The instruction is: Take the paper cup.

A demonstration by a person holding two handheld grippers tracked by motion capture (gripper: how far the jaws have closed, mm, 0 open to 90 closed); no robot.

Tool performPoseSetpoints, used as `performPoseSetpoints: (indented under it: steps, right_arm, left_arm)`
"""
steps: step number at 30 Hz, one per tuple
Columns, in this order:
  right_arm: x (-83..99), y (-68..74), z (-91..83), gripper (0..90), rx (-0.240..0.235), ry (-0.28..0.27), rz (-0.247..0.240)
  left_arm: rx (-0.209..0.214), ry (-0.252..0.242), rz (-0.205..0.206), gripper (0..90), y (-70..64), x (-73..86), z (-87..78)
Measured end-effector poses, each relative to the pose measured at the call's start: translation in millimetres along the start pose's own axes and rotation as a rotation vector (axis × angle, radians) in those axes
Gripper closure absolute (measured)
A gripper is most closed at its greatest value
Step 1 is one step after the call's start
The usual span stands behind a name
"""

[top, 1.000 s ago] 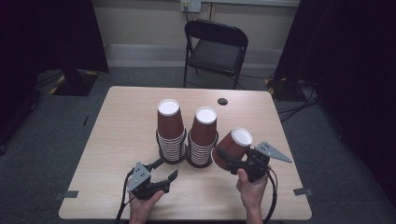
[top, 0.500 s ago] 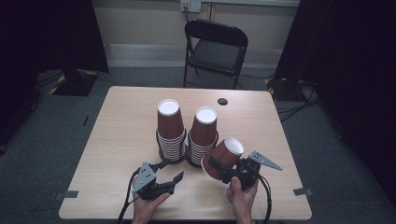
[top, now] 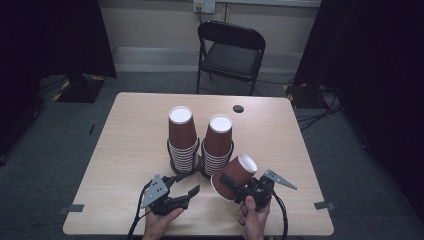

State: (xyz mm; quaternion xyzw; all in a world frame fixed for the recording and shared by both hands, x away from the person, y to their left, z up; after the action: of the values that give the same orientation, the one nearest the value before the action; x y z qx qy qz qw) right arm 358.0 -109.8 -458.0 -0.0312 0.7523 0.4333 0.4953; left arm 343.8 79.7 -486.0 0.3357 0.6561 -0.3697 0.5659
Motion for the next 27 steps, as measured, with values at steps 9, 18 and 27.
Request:
performPoseSetpoints:
  steps: [9,18,27]
  right_arm:
    - [10.7,4.8,1.9,15.1,-0.079,-0.011,0.1]
    - [21.9,9.4,5.1,15.1,-0.152,0.008,0.196]
    - [31.7,17.4,9.7,15.1,-0.174,0.052,0.221]
  left_arm:
    - [0.044,-0.014,0.028,40.4,-6.3,1.5,6.1]
    - [0.067,-0.052,0.051,48.1,-11.3,2.0,11.8]
    - [0.068,-0.093,0.075,57.6,-13.5,5.6,16.8]
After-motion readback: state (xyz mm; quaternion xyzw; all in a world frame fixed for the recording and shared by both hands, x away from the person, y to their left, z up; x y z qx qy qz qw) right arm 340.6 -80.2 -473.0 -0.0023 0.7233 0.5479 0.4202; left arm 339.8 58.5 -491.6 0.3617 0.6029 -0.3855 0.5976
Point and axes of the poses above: each handheld gripper's, and its own axes: z roughly forward along the jaws, x roughly out of its underside, y roughly to its left, the point moved 7 cm from there along z, roughly forward along the jaws, and after that the axes turned 9 degrees about x, right-handed, at the moved point
